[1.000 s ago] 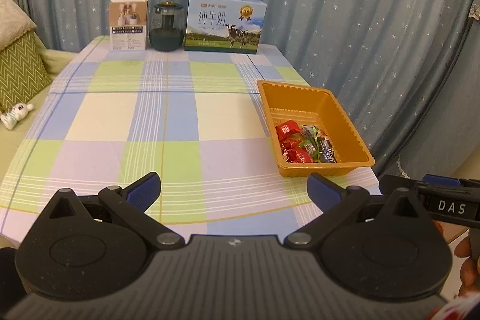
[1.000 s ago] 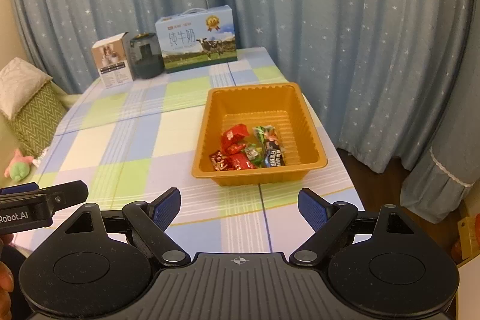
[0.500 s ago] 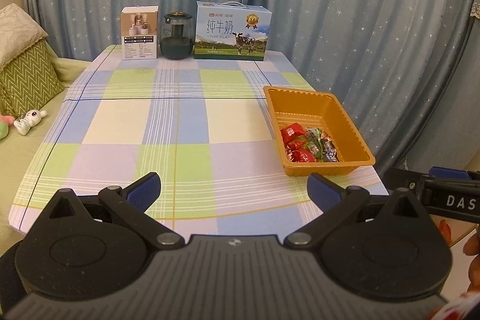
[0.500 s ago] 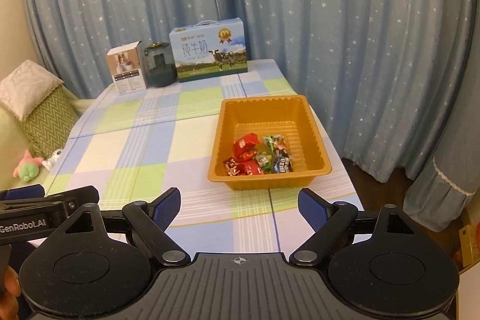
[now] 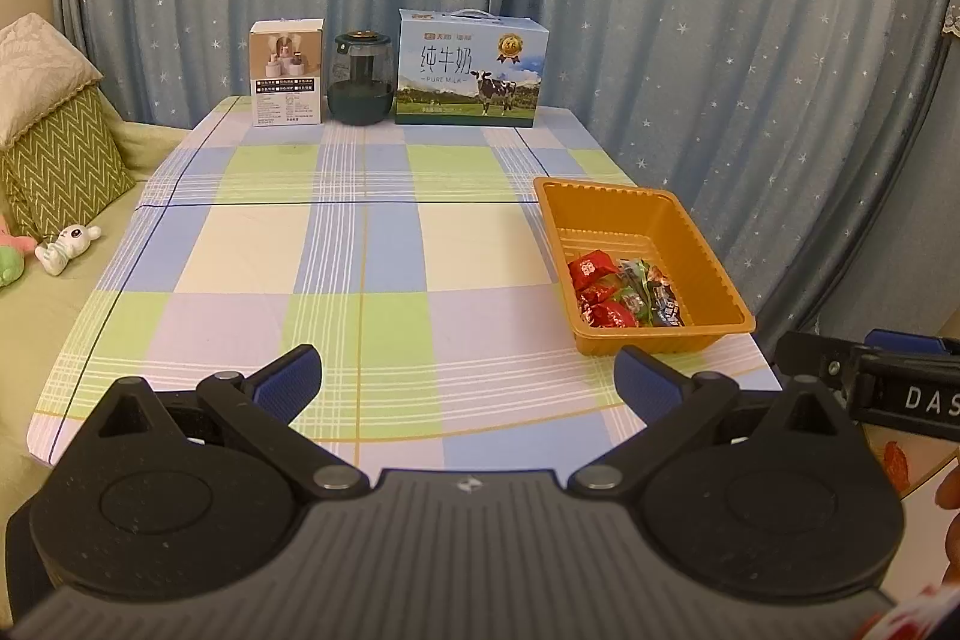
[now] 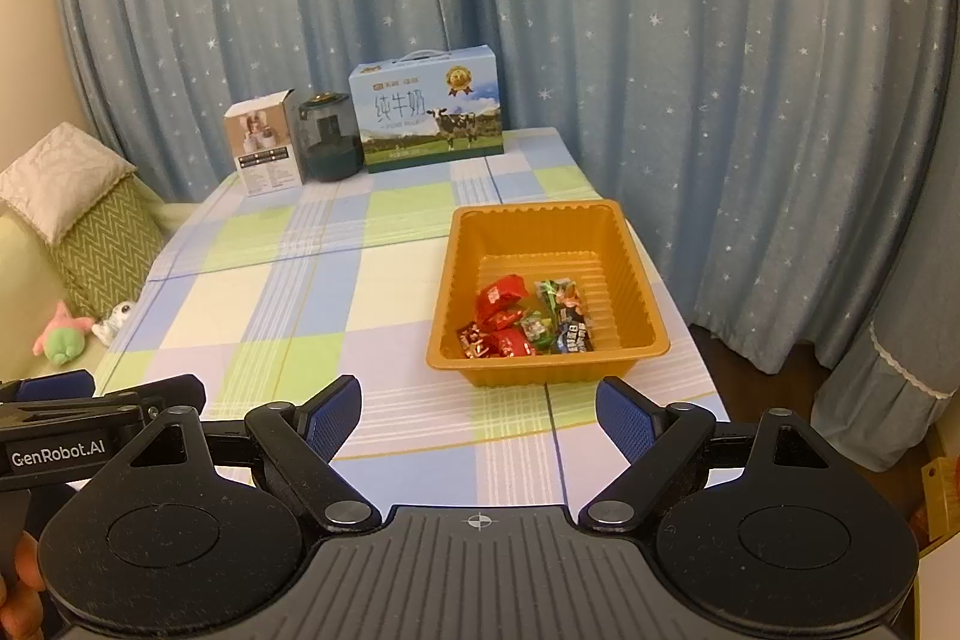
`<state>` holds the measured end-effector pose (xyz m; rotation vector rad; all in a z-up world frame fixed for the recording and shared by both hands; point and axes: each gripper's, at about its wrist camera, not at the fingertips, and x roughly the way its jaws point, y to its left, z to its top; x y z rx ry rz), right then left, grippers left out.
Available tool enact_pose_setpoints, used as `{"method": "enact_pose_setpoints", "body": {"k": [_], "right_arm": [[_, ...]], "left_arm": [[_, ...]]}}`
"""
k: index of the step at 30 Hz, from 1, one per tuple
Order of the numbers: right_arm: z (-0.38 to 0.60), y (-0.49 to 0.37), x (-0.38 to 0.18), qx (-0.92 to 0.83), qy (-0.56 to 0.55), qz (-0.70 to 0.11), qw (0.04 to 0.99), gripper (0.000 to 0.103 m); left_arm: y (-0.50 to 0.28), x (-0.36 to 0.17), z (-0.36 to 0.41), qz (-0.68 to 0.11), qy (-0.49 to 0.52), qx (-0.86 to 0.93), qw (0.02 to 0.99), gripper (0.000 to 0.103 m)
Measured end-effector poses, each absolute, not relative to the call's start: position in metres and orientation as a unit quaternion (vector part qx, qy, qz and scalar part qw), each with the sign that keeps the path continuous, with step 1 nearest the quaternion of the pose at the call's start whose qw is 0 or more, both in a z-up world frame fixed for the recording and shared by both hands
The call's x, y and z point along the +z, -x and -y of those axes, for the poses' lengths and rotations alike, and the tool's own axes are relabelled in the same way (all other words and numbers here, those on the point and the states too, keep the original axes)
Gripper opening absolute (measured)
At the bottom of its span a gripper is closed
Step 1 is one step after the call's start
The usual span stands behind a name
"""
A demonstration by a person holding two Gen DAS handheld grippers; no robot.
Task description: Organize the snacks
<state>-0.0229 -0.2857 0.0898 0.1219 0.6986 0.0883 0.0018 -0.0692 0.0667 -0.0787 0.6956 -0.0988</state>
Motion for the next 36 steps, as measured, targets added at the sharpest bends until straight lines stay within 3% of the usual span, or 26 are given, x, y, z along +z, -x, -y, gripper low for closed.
{"method": "enact_pose_setpoints", "body": {"k": [36], "right_arm": [[0.2853, 0.0243, 0.0861, 0.047, -0.059, -0.343, 0.936, 0.085]], "left_arm": [[0.0004, 0.0651, 0.0706, -0.341, 0.034, -0.048, 0.938, 0.103]]}}
